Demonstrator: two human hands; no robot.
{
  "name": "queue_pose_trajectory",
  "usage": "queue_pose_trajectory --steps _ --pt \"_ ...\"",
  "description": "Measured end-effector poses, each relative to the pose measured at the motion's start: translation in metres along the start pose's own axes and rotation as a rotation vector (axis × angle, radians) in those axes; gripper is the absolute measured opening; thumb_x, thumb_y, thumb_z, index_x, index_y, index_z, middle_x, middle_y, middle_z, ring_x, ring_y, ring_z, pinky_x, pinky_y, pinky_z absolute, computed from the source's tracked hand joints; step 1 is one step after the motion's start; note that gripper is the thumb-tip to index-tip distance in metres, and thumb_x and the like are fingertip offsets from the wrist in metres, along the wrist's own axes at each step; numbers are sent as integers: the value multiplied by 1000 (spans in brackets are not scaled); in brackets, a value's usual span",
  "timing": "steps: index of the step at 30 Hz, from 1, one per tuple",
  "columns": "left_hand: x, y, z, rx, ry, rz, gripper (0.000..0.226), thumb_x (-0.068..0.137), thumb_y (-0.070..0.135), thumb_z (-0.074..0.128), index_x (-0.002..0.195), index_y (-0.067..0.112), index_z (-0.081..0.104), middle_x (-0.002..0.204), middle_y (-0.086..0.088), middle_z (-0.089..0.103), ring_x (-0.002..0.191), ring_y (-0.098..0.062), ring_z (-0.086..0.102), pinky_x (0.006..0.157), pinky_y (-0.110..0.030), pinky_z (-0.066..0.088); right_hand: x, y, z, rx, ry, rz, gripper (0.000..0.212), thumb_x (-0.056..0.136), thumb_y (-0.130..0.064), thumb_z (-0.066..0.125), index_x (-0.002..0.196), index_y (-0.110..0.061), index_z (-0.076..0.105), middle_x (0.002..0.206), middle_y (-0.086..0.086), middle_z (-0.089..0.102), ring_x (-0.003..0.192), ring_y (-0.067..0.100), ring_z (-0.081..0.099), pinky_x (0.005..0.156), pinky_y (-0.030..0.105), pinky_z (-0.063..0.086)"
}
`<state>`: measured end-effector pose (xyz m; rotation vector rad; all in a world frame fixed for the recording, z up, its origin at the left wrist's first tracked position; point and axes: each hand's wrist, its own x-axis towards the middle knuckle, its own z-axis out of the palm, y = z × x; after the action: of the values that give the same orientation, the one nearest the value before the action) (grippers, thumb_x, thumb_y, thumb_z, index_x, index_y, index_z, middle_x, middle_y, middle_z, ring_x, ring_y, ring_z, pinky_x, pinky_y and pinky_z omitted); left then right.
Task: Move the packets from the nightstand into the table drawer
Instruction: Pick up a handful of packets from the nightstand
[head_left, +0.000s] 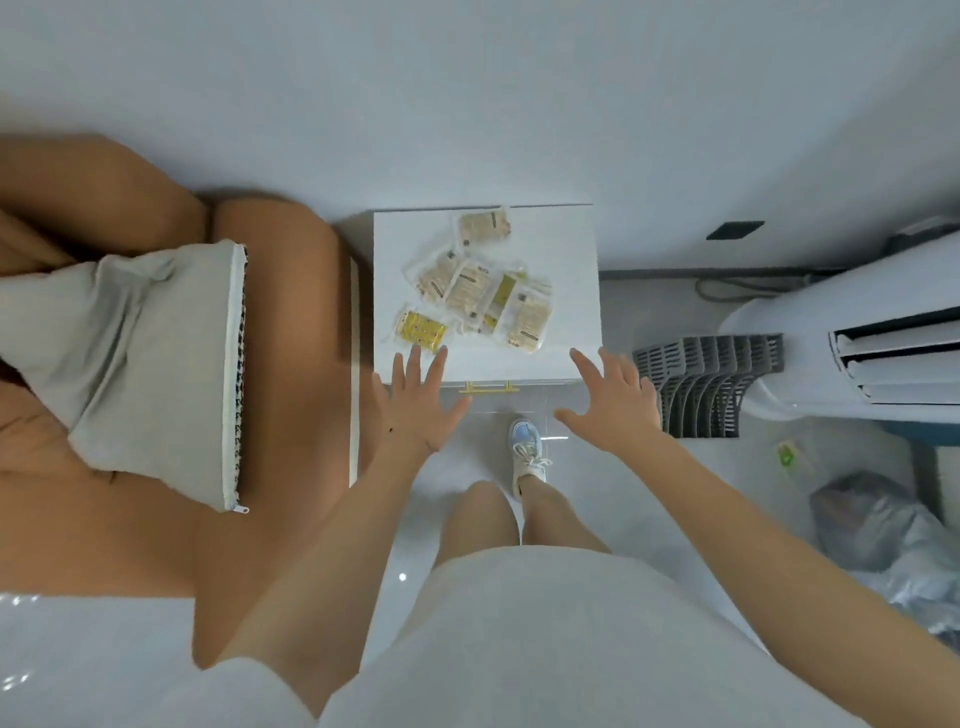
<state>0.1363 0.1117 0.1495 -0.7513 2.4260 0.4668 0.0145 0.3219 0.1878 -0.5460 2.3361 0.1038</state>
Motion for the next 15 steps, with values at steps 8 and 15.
queue_pose_trajectory --steps 8,15 --pt "101 -1 5 -166 -36 -37 74 90 63 35 148 40 -5 160 0 -10 146 -22 -13 114 -53 -9 105 -10 9 116 -30 76 87 86 -59 52 152 -33 2 161 3 4 147 30 5 114 51 23" --pt "190 -43 53 -135 -94 -62 70 96 45 40 149 37 -5 159 -4 -14 146 -22 -12 115 -54 2 206 -23 52 326 -60 162 93 83 -54 62 153 -30 5 159 6 13 144 30 16 110 50 30"
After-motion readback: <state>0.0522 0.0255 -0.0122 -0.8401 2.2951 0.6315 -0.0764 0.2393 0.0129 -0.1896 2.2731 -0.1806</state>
